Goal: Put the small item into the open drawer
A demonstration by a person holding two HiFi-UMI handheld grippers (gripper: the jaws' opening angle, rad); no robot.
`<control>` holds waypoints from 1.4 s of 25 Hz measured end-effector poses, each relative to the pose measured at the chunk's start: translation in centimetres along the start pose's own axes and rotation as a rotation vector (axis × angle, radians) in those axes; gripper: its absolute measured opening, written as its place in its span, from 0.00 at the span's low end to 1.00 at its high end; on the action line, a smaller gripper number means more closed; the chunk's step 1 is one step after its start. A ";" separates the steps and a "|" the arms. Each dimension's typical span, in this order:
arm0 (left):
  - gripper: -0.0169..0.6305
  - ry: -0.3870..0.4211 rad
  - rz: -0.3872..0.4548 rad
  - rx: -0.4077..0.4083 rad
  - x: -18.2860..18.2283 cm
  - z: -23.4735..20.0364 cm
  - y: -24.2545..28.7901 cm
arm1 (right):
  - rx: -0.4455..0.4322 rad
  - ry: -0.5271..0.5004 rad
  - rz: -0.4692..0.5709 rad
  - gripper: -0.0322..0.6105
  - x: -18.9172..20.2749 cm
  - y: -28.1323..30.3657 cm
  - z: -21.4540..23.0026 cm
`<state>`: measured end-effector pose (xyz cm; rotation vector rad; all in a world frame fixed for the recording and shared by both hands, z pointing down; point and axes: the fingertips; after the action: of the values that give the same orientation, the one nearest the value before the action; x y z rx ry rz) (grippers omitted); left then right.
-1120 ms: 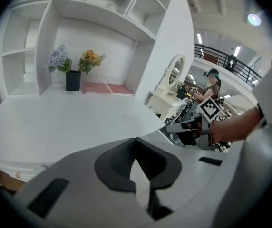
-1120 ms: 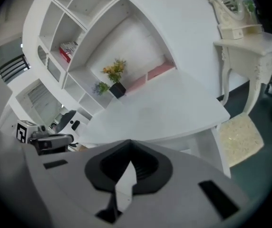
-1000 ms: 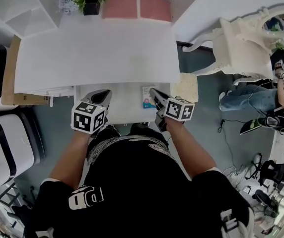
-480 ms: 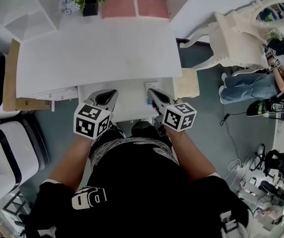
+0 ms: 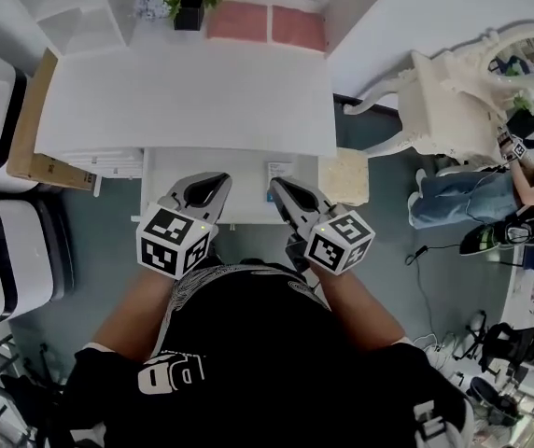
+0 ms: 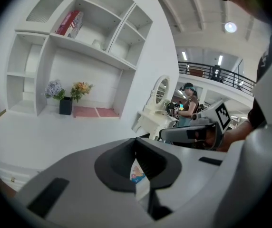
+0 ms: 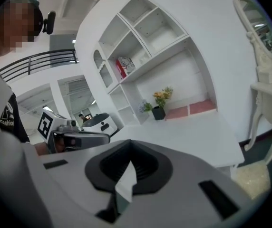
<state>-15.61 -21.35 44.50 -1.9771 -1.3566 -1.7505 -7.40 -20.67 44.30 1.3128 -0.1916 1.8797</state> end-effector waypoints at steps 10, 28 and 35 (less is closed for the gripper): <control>0.05 0.000 0.021 -0.052 3.2 10.5 0.3 | -0.154 -0.101 0.021 0.06 2.8 -9.4 -2.1; 0.05 0.026 0.039 -0.116 6.3 18.9 -4.6 | -0.144 -0.088 0.025 0.06 6.5 -17.5 -4.5; 0.05 0.072 0.036 -0.073 5.3 18.3 -5.9 | -0.100 -0.088 0.044 0.06 6.4 -16.8 -6.6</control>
<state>-7.48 -3.45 41.18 -1.9424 -1.2441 -1.8608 -1.32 -2.73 41.51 1.3333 -0.3587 1.8261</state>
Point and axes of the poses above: the fingertips, and each gripper's own axes: y forward along the fingers, z to its right, x out of its underside, and after that the axes turned 1 degree about y, right-handed
